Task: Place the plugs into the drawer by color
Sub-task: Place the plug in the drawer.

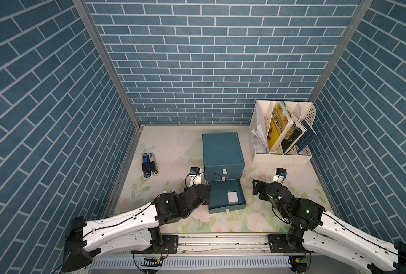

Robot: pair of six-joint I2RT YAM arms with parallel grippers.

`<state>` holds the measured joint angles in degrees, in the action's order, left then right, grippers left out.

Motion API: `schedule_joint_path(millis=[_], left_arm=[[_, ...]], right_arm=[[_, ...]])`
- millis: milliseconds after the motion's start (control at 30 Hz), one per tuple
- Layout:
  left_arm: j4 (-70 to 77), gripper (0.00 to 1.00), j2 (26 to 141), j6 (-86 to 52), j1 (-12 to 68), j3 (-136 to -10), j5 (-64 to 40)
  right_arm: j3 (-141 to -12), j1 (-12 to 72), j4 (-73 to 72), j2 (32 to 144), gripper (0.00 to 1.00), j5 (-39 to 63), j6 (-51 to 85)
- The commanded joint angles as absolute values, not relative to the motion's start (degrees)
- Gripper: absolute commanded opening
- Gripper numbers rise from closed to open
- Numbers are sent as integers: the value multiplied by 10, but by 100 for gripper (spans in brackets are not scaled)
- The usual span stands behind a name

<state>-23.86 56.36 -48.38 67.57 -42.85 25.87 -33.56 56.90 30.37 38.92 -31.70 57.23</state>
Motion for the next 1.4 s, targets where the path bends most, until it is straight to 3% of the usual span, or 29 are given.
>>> schedule_joint_path(millis=[0,333,900,967,1033,1100,1233,1367], left_arm=[[-196,0,605,-444,683,-439,255],[-175,0,750,-441,686,-463,232],[-199,0,789,-474,686,-462,258],[-200,14,792,-477,686,-462,257],[-206,37,796,-481,686,-466,257],[-208,52,794,-485,686,-467,258],[-218,65,776,-486,686,-470,259],[-234,69,753,-471,686,-489,259]], right_arm=[[-334,568,297,372,94,-314,586],[-297,568,330,303,93,-294,607],[-308,568,310,325,93,-283,580],[-311,568,309,330,93,-286,578],[-313,568,306,332,93,-281,576],[-310,568,299,332,93,-277,571],[-304,568,287,335,93,-272,563],[-306,569,264,341,93,-259,543]])
